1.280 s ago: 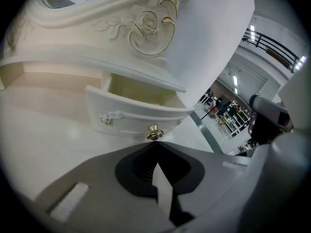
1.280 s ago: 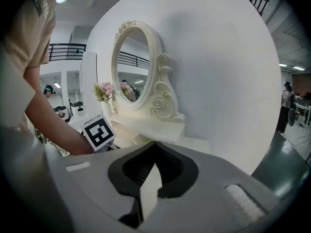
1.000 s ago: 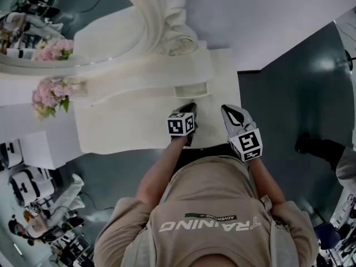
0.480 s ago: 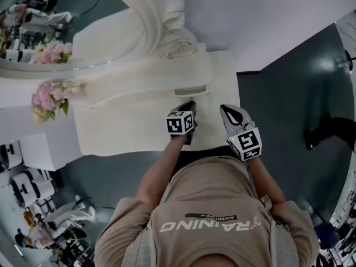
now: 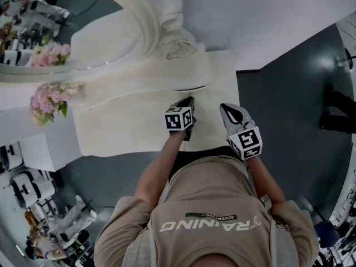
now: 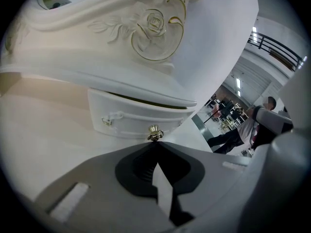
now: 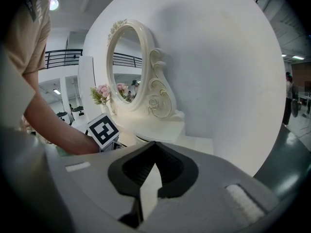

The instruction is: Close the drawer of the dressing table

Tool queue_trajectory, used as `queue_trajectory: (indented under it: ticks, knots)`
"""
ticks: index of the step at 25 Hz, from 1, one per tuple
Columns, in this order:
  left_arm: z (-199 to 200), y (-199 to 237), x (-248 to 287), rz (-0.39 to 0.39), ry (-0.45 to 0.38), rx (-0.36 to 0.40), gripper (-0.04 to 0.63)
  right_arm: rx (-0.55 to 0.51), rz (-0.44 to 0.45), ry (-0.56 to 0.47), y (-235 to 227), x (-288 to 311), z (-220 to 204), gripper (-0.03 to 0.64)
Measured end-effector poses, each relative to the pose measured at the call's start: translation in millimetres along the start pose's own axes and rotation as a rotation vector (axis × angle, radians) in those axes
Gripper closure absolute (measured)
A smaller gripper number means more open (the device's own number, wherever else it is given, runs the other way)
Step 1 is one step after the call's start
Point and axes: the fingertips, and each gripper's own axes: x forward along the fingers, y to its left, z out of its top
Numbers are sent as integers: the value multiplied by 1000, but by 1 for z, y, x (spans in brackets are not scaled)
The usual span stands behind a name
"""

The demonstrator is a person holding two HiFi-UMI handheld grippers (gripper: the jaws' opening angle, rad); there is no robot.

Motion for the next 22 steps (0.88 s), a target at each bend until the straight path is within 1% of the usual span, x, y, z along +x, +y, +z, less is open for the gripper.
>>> queue_trajectory:
  ticks: [6, 11, 22]
  knots:
    - [10, 2, 4, -2, -4, -11, 578, 7, -11, -9, -2, 2, 6, 615]
    - [17, 3, 9, -13, -14, -44, 578, 8, -12, 0, -3, 5, 6, 615]
    - [24, 5, 11, -40, -9, -39, 578, 3, -23, 16, 1, 10, 14, 615]
